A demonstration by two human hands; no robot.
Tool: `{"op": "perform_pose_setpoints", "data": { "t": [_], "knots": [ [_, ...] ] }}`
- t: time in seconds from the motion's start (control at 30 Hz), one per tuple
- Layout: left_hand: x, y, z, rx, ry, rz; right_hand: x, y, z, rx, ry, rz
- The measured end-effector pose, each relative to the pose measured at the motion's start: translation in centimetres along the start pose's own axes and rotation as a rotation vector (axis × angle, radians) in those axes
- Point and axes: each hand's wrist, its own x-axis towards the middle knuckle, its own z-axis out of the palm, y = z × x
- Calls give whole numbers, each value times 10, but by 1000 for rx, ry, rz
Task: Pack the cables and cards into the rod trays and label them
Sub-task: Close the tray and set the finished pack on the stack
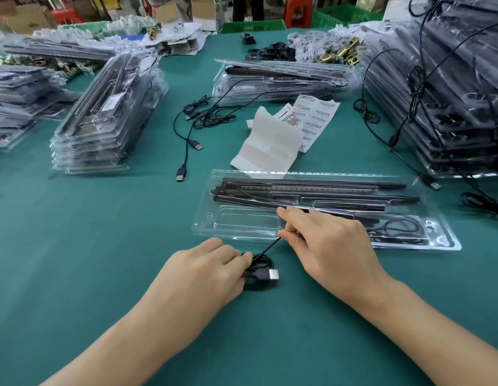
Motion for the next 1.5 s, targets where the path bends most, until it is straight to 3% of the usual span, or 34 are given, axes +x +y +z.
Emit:
{"op": "perform_pose_setpoints", "data": {
  "t": [0.13, 0.3, 0.53, 0.77, 0.83, 1.03, 1.17, 1.37, 1.5],
  "knots": [
    [1, 1, 0, -88, -112, -78, -3, 1, 3, 55, -4, 22],
    [-3, 4, 7, -111, -121, -103, -4, 0, 4, 73, -7, 22],
    [5, 10, -3, 71, -165, -44, -2, -5, -1, 23, 3, 6],
    [13, 15, -11, 150, -218, -64, 0, -9, -20, 94, -128, 51],
    [15, 14, -11, 158, -266, -87, 1, -11, -27, 92, -154, 0],
    [14, 5, -12, 151, -158, -9, 2, -28, -31, 5, -176, -263],
    [9, 4, -10, 55, -191, -16, 3, -32, -23, -53, -91, -280],
    [-1, -9, -9, -318, -132, -177, -5, -38, -6, -27, 137, -260],
    [-6, -10, -2, -601, -99, -315, -6, -42, 3, -59, 193, -275]
  ]
}}
